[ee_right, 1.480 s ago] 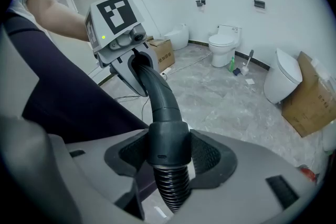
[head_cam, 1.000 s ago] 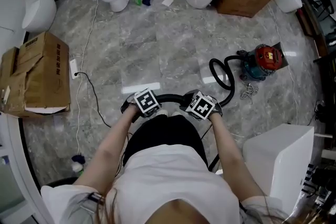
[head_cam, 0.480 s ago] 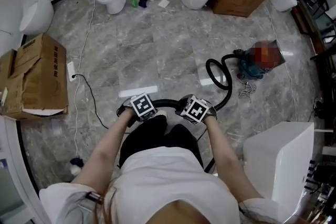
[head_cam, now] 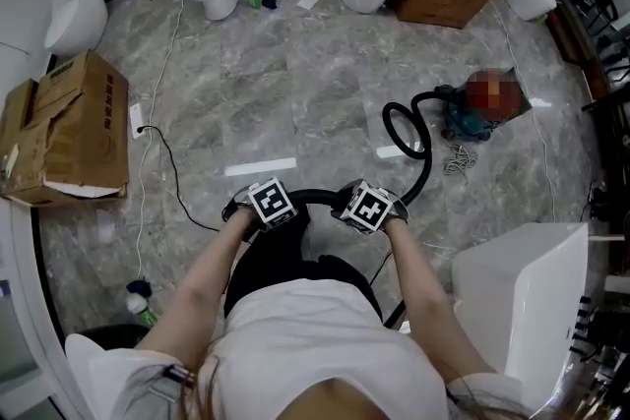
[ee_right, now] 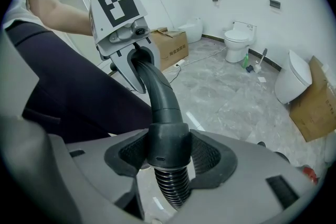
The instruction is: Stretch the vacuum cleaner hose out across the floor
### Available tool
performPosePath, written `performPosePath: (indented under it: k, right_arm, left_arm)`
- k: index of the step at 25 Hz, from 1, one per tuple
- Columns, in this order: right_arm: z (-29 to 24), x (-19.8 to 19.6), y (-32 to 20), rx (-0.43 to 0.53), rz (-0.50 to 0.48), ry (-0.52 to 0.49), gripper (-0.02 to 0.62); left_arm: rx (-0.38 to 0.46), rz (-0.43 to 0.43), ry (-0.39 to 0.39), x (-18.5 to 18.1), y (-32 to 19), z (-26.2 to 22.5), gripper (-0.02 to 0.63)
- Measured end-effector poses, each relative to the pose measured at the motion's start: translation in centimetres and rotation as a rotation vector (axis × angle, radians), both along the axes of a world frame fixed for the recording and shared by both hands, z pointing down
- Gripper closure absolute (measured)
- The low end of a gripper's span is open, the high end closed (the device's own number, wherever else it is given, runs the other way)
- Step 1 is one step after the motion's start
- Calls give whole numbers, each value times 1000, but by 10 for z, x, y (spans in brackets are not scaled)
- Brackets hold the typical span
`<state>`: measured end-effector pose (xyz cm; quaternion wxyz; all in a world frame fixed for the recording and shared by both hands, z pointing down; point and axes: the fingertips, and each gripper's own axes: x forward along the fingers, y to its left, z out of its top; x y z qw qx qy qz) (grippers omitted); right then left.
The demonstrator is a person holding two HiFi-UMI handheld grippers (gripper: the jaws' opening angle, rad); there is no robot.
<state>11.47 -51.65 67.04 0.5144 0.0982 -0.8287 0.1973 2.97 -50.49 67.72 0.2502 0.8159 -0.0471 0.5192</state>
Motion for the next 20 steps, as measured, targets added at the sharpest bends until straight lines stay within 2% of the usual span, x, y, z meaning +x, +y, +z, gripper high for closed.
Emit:
performPosePath:
  k: [4, 8, 12, 20]
  right_arm:
    - [0, 9, 40, 20, -11, 8, 351]
    - [-3, 23, 83, 31, -16, 23, 351]
    - [-11, 30, 120, 19, -35, -14, 351]
    - [-27, 52, 156, 47, -67, 15, 351]
  left_arm:
    - [9, -12, 18, 12, 42, -1, 494]
    - [29, -17, 0, 21, 84, -6, 494]
    - [10, -31, 52, 38, 123, -10, 494]
    - [10, -77, 60, 56, 165, -20, 494]
